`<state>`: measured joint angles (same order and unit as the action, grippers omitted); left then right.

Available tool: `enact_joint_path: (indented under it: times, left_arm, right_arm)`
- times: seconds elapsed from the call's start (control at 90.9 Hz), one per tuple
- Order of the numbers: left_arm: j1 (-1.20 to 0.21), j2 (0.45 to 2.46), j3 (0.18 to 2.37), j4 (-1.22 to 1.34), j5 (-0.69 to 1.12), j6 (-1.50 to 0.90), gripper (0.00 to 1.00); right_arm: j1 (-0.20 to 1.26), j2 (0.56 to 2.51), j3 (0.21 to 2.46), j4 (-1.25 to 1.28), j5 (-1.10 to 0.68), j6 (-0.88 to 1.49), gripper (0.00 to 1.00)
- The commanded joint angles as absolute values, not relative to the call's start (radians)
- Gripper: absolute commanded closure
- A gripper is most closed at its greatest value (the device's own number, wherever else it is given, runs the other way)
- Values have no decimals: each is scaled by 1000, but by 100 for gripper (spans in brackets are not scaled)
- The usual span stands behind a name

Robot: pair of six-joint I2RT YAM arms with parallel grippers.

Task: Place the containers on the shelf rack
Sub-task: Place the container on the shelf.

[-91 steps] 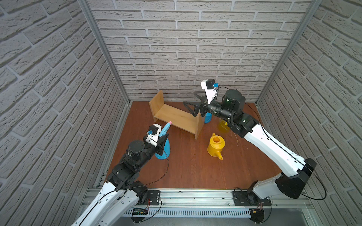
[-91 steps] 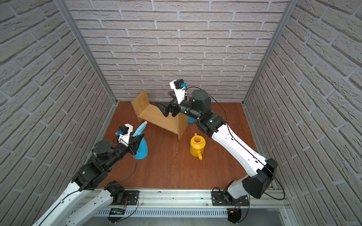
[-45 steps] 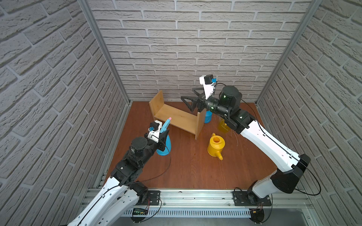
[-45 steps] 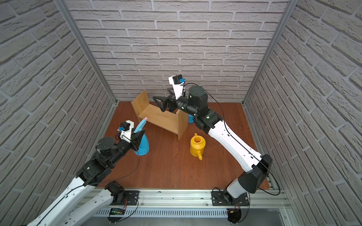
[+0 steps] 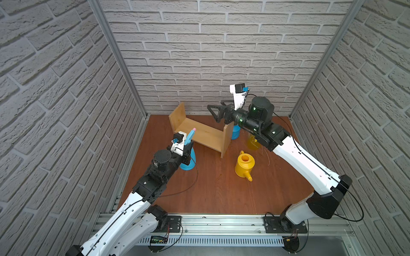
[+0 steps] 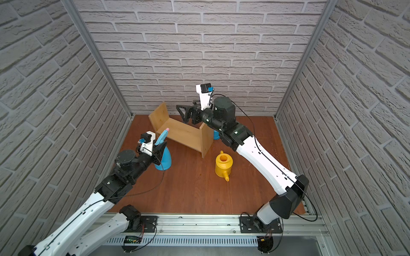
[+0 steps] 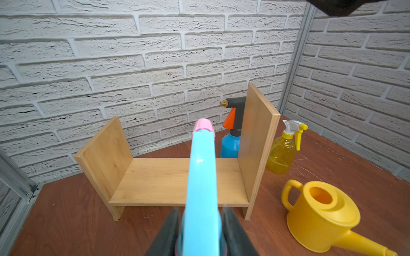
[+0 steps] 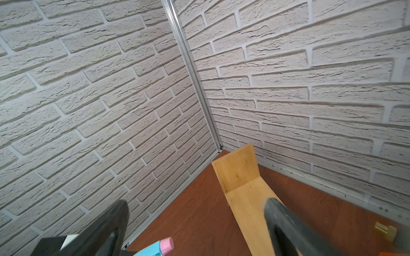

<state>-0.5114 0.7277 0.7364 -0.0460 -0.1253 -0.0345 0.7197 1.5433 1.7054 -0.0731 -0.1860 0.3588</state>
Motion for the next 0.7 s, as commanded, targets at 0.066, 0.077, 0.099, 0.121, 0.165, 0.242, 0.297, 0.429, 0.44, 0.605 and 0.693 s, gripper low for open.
enact_joint_path:
  times: [0.066, 0.077, 0.099, 0.121, 0.165, 0.242, 0.297, 0.429, 0.44, 0.605, 0.693]
  left_arm:
    - [-473, 778, 752, 59, -118, -29, 100]
    - [-471, 781, 753, 60, -117, -25, 100]
    - [-466, 785, 755, 66, -114, -18, 100]
    - [-460, 792, 754, 73, -110, -11, 100]
    - [-445, 801, 753, 88, -102, -7, 100]
    - [-422, 811, 752, 103, -69, -7, 100]
    - [-413, 811, 747, 115, -54, 8, 100]
    - [-360, 844, 745, 175, -41, 21, 100]
    - [-353, 851, 746, 179, -33, 19, 100]
    - [-290, 961, 795, 208, 69, 19, 100]
    - [-263, 1033, 819, 272, 98, 19, 100]
  right_arm:
    - [717, 1489, 1699, -76, -126, 306, 1]
    - [717, 1489, 1697, -72, -125, 301, 1]
    - [717, 1491, 1696, -63, -125, 293, 1]
    - [718, 1496, 1698, -56, -130, 285, 1]
    - [717, 1512, 1716, -57, -144, 271, 1]
    - [718, 1532, 1758, -89, -173, 268, 1]
    - [722, 1535, 1758, -83, -191, 266, 1]
    - [741, 1515, 1728, -78, -221, 225, 1]
    - [743, 1512, 1728, -86, -222, 220, 1]
    - [753, 1473, 1704, -205, -221, 132, 1]
    - [752, 1446, 1674, -219, -207, 105, 1]
